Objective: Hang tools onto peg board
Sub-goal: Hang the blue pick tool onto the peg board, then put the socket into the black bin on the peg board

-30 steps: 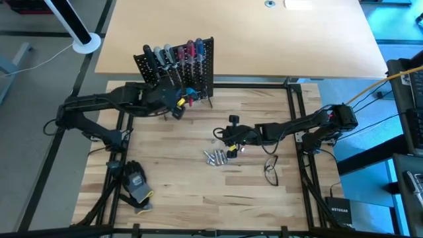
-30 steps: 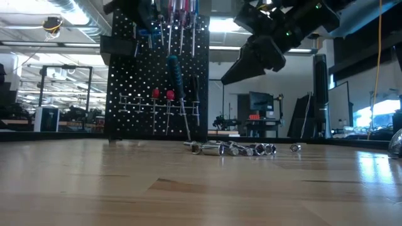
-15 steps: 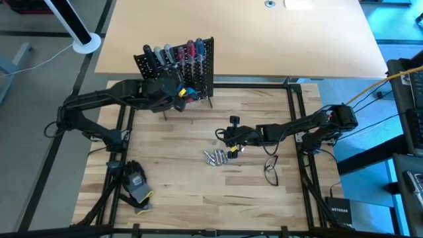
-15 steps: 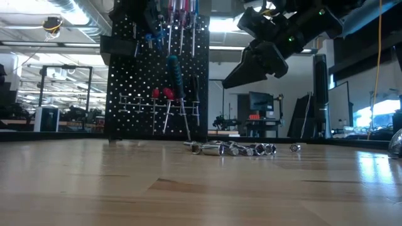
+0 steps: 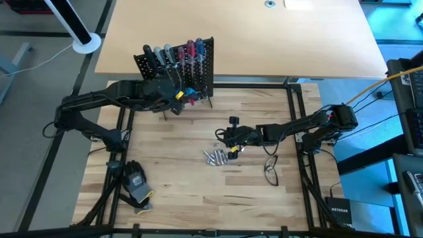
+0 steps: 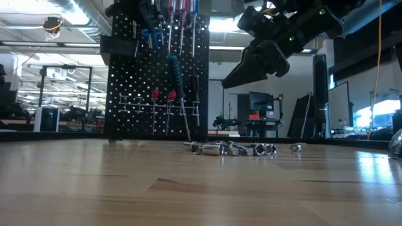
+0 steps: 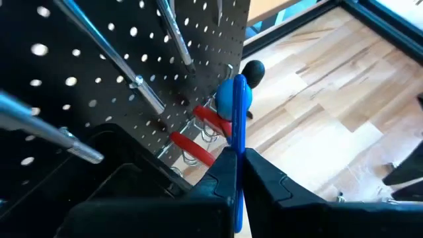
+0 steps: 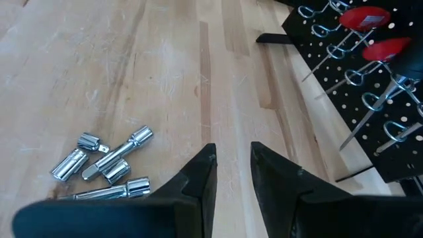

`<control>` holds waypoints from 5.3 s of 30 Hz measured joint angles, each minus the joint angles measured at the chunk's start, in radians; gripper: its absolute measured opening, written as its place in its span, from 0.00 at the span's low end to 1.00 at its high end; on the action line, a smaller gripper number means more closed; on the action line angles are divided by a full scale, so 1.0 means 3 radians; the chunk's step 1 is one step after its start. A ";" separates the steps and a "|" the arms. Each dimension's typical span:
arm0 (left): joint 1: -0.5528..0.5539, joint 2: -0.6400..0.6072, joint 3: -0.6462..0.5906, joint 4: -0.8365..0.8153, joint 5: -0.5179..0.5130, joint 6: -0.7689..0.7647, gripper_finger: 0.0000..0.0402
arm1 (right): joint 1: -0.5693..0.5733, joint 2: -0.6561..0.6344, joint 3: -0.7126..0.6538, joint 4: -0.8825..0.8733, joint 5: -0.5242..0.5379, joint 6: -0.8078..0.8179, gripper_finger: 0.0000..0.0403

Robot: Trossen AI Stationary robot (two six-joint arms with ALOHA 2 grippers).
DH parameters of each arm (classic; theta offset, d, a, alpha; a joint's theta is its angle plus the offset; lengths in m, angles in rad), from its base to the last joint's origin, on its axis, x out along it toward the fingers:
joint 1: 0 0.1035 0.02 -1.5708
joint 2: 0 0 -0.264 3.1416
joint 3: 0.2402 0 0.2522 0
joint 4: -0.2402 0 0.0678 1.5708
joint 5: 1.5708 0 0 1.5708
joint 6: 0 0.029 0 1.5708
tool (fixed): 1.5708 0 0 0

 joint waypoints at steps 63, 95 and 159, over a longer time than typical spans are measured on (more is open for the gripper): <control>0.0407 0.0495 -0.0003 -0.0003 0.0478 0.0318 0.00 | 0.0000 0.0003 0.0003 0.0099 -0.0088 0.0039 0.23; 0.0481 0.0445 0.0102 -0.0291 0.0561 0.0110 0.00 | 0.0000 0.0280 0.0006 0.0395 -0.0067 0.0068 0.23; -0.0107 0.0254 0.0117 0.0325 0.0062 0.0852 0.38 | 0.0000 0.0277 0.0004 0.0513 -0.0060 0.0106 0.23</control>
